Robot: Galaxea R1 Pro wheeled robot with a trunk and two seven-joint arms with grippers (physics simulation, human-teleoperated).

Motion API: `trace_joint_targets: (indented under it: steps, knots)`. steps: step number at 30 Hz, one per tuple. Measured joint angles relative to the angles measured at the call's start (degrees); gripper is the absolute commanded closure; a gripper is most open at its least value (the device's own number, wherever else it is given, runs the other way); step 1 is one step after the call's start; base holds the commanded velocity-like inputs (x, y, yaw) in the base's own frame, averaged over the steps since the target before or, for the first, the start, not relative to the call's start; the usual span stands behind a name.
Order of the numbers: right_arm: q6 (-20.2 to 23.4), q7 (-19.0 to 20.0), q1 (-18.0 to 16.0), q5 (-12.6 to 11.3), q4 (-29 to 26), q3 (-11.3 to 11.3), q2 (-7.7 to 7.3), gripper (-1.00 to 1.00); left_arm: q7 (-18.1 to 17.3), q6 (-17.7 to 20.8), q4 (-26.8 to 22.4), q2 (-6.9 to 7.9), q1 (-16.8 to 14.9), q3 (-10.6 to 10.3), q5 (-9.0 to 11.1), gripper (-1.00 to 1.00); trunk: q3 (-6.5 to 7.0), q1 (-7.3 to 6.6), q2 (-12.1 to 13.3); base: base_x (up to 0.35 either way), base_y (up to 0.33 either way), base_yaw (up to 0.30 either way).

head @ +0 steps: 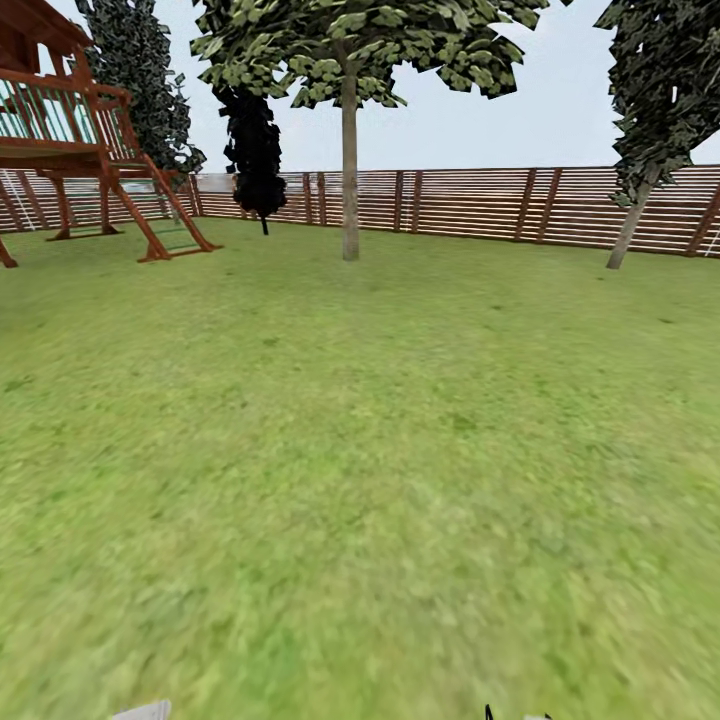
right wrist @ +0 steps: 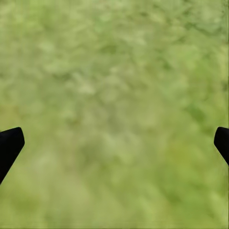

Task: In the garden, pick up the pesticide atomizer on the floor and spray pesticide onto both trees until each tree trunk is fully covered.

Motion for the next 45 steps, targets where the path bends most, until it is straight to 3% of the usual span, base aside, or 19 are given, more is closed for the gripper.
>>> trace_joint_targets:
  steps: [45]
  knots:
    - [0.00, -0.02, 0.00, 0.00, 0.00, 0.00, 0.00, -1.00, 0.00, -0.05, 0.07, 0.00, 0.00, 0.00, 0.01, 1.00, 0.00, 0.00, 0.00, 0.339, 0.000, 0.000]
